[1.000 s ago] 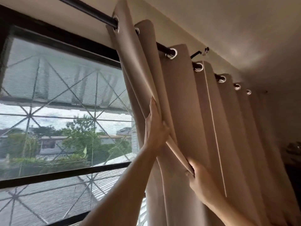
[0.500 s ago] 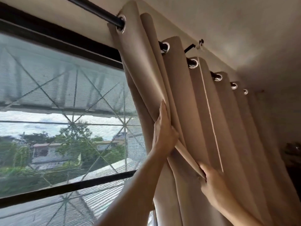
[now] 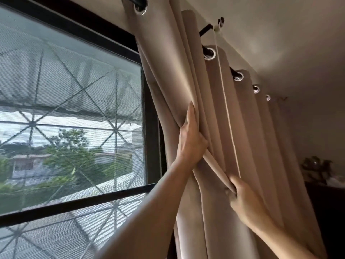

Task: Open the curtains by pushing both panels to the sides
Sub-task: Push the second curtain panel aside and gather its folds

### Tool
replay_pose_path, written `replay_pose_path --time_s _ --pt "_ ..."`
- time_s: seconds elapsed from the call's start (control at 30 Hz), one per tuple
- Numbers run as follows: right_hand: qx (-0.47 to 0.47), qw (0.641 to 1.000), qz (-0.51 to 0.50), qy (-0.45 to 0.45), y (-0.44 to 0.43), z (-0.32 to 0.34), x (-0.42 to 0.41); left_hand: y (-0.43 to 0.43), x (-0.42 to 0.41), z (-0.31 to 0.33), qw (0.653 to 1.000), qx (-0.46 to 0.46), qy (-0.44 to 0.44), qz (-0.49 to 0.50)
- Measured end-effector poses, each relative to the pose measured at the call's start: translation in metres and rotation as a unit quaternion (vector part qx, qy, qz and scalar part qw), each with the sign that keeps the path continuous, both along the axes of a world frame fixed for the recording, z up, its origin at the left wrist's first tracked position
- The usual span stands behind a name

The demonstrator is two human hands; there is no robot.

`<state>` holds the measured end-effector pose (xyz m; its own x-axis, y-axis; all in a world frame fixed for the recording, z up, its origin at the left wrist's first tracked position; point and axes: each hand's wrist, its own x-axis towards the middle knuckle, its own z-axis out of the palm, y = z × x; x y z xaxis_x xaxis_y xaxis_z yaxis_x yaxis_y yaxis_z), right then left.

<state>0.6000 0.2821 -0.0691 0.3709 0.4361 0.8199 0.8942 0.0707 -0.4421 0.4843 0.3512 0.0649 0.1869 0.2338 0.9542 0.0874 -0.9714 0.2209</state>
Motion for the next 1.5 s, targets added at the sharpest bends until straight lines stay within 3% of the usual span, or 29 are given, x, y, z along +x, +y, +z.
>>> replay_pose_path --time_s 0.5,0.87,1.5 --pt "0.028 0.999 0.032 -0.03 0.026 0.011 0.098 0.021 0.089 0.01 0.998 -0.017 0.047 0.043" --pt "0.011 0.999 0.03 -0.034 0.038 0.015 0.161 0.035 0.152 0.019 0.999 0.003 0.028 0.037" --pt "-0.005 0.995 0.103 -0.005 0.057 -0.002 0.155 0.053 0.149 0.007 0.994 0.02 0.039 0.098"
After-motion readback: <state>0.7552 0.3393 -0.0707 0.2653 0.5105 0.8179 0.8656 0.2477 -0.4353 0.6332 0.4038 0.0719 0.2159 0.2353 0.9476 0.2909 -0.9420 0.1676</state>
